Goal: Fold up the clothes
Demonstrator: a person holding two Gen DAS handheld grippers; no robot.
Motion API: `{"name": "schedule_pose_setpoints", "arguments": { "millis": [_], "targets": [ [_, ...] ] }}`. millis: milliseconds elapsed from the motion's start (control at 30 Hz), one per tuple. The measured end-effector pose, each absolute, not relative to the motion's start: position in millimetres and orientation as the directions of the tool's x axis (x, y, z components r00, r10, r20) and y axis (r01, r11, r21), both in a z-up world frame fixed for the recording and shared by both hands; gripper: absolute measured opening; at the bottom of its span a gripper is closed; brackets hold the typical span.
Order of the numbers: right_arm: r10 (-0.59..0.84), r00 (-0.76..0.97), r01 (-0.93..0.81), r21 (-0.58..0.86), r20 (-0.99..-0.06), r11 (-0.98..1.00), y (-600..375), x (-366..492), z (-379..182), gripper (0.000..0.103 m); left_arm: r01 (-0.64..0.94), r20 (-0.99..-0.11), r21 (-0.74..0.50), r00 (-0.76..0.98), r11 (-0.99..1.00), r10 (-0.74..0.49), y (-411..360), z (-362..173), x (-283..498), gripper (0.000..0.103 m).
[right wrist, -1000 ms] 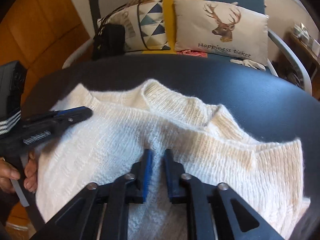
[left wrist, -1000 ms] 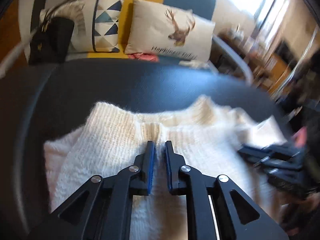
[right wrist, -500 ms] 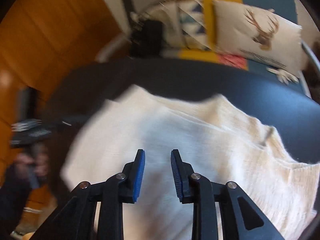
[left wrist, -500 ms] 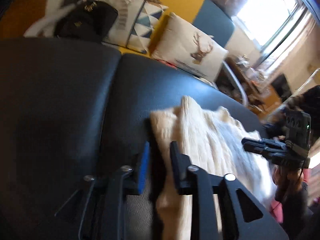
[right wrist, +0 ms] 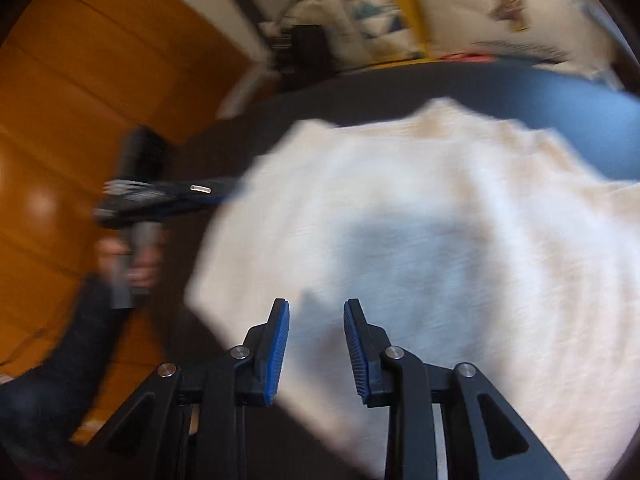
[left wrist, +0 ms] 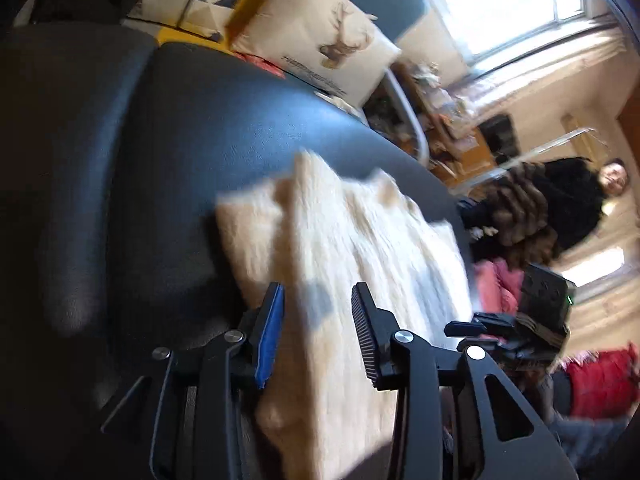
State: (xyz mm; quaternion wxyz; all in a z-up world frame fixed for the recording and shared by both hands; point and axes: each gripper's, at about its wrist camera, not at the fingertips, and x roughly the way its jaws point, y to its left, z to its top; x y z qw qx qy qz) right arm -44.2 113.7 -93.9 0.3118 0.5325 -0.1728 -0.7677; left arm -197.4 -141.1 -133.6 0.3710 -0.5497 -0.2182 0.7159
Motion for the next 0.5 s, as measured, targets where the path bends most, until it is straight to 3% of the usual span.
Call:
{"name": "schedule_pose_setpoints", "arguments": {
  "millis": [33,300,500],
  "targets": [
    [-0.696,-0.22,0.316,0.625,-0.684,-0.714,109,-42,-92,0.029,-0.29,-0.612,-0.733,-0.114,-0.615,0.783,-145,-136,-188,0.038],
    [-0.545,-0.127,0.395,0.462,-0.829,-0.794,29,-112,-81,0.029,-0.364,-0.583,-0.761,0.019,-0.538,0.812,-149,-158,-145,0.038],
    [-0.424,-0.018,0.271,0.404,-0.906,-0.874,1,-204,-82,0.031,-0.444,-0.556,-0.76,0.067,-0.474,0.829,-140,-158,-144,0.038]
  ]
}}
